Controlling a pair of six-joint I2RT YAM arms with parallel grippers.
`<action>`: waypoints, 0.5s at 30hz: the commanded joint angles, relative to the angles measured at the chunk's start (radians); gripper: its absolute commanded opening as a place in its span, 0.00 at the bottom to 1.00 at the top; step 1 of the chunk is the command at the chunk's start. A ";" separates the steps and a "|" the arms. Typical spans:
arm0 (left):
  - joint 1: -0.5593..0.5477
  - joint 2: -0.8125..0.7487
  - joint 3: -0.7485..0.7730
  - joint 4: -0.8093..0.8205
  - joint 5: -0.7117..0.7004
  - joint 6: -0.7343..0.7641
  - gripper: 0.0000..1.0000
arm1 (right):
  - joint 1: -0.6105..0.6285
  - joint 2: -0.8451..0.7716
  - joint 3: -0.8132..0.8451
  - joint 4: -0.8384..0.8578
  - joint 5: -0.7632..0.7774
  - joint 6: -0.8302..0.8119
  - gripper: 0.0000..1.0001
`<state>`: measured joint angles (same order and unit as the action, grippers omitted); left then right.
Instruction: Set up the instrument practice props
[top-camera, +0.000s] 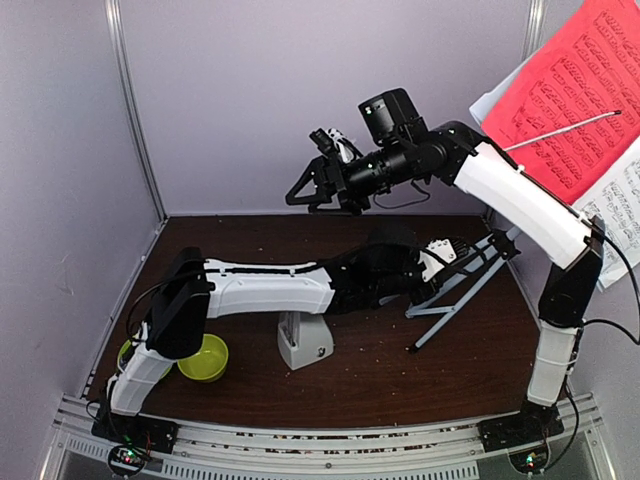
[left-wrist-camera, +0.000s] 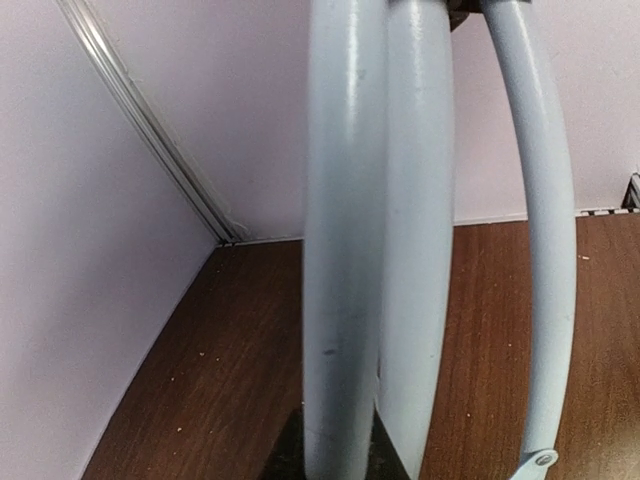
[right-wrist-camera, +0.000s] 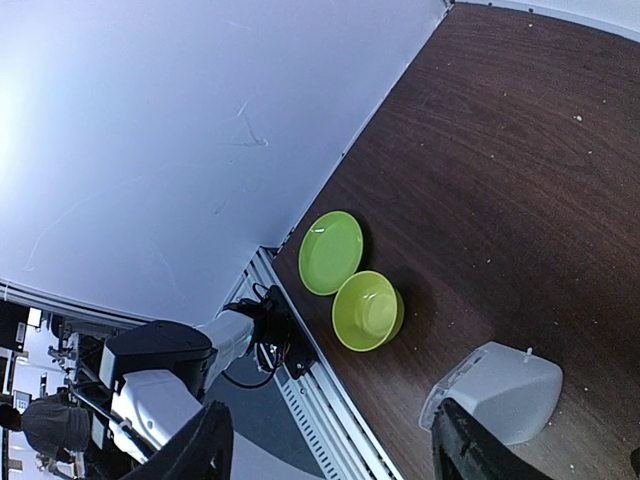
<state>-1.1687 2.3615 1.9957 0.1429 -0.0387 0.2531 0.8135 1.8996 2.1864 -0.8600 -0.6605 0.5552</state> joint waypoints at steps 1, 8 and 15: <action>0.060 -0.076 -0.121 0.178 -0.015 -0.272 0.00 | 0.027 -0.080 -0.008 0.047 -0.018 0.012 0.69; 0.083 -0.123 -0.251 0.276 0.021 -0.307 0.00 | 0.083 -0.080 -0.010 0.099 -0.025 -0.002 0.70; 0.110 -0.164 -0.385 0.371 0.054 -0.330 0.00 | 0.143 -0.090 -0.007 0.164 -0.004 -0.015 0.71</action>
<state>-1.1271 2.2402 1.6928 0.4320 0.0151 0.0902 0.9443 1.8961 2.1681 -0.7601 -0.6765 0.5533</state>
